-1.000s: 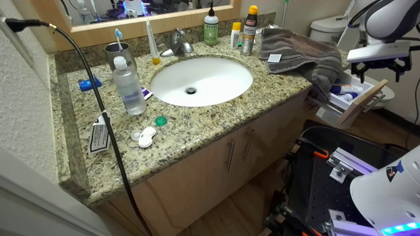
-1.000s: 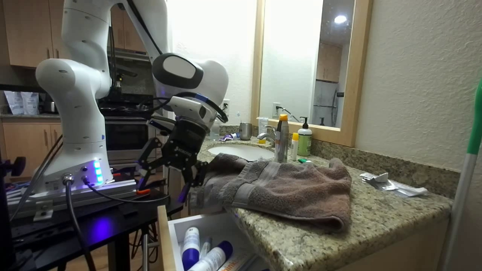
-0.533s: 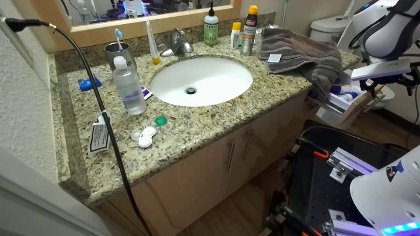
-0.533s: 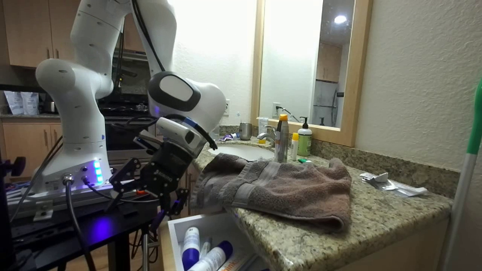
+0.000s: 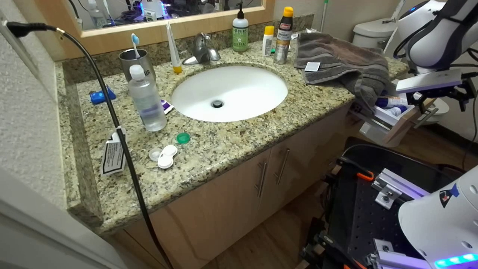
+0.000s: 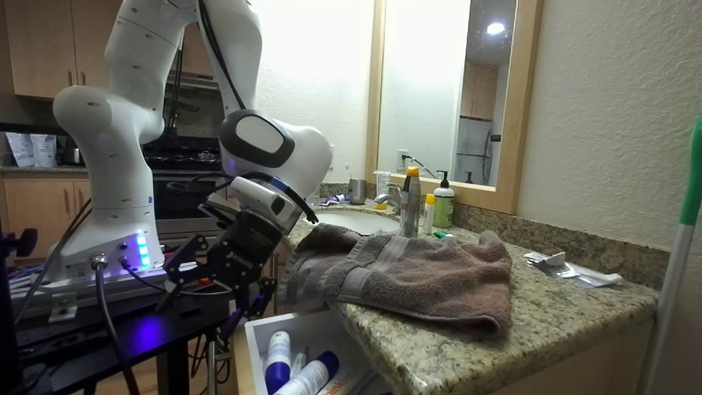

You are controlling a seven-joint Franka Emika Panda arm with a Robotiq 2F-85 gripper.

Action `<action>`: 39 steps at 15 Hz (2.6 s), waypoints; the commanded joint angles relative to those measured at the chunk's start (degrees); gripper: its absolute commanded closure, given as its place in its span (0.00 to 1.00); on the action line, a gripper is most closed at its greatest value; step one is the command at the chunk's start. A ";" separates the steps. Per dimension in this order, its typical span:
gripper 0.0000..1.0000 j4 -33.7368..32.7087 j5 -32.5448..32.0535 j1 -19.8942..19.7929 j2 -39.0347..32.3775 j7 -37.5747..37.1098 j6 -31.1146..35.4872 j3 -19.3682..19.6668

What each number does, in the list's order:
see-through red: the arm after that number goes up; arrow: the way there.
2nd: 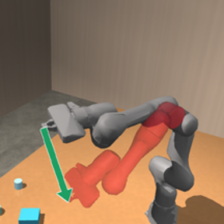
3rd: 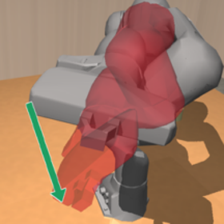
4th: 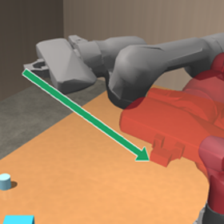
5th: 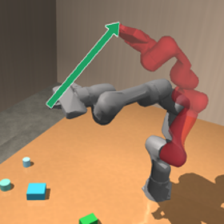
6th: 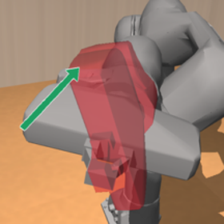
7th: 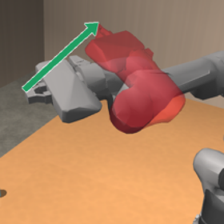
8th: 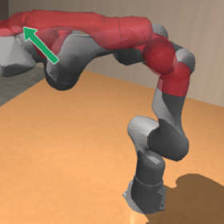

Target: Close the top drawer

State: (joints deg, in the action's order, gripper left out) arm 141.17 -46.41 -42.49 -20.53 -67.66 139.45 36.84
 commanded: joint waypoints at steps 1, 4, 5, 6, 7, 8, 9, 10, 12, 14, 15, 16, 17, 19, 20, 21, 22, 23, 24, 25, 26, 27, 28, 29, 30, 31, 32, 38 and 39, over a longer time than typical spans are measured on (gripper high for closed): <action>0.00 -2.09 7.02 0.73 -4.82 3.58 -0.79 -0.94; 0.00 -3.21 13.62 0.29 -5.19 8.07 -0.36 -1.04; 0.00 -3.34 15.68 0.05 -4.93 9.93 1.15 -0.91; 0.00 -2.64 18.74 -0.81 -4.34 13.40 3.29 -1.19; 0.00 -2.66 22.26 -1.61 -4.12 17.54 4.48 -1.69; 0.00 -2.68 26.41 -2.46 -4.18 22.06 5.31 -2.34; 0.00 -3.16 30.64 -3.16 -4.39 26.23 5.57 -3.00; 0.00 -3.83 35.26 -4.49 -4.81 31.32 5.86 -3.93; 0.00 -4.66 43.13 -5.98 -5.12 39.43 6.99 -5.27; 0.00 -5.42 50.26 -7.63 -5.56 45.78 10.27 -6.73; 0.00 -5.24 53.14 -8.23 -5.92 47.16 13.55 -7.37; 0.00 -4.91 55.88 -8.29 -5.90 47.67 16.29 -8.03; 0.00 -4.38 58.56 -8.70 -6.14 48.19 19.64 -8.96; 0.00 -3.68 62.84 -9.08 -6.95 48.61 25.56 -10.51; 0.00 -2.90 64.86 -9.55 -7.43 48.58 28.69 -11.34; 0.00 -2.41 66.71 -10.02 -7.82 48.31 31.59 -12.35; 0.00 -2.12 68.24 -10.51 -8.46 47.97 34.14 -13.31; 0.00 -1.89 69.61 -10.94 -8.85 47.59 36.32 -14.25; 0.00 -1.60 70.73 -11.21 -8.93 47.12 38.00 -14.98; 0.00 -1.13 71.87 -11.66 -9.10 46.71 39.49 -15.89; 0.00 -0.92 72.30 -11.56 -8.85 46.58 39.91 -16.11; 0.00 -0.42 72.52 -11.57 -8.76 46.61 40.06 -16.28; 0.00 -0.34 71.93 -10.97 -8.53 46.93 39.08 -15.51; 0.00 -0.38 71.46 -10.89 -8.64 47.23 38.38 -15.00; 0.00 0.55 71.04 -10.21 -8.12 47.26 38.18 -13.25; 0.00 0.55 71.04 -10.20 -8.12 47.26 38.18 -13.25; 0.00 0.55 71.04 -10.20 -8.12 47.26 38.18 -13.25; 0.00 5.65 67.94 -11.23 2.99 53.47 39.20 -8.27; 0.00 6.56 67.44 -11.74 5.26 54.72 39.14 -7.62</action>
State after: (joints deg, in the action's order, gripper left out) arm 143.00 23.33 -52.53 -23.52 -17.03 178.13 27.70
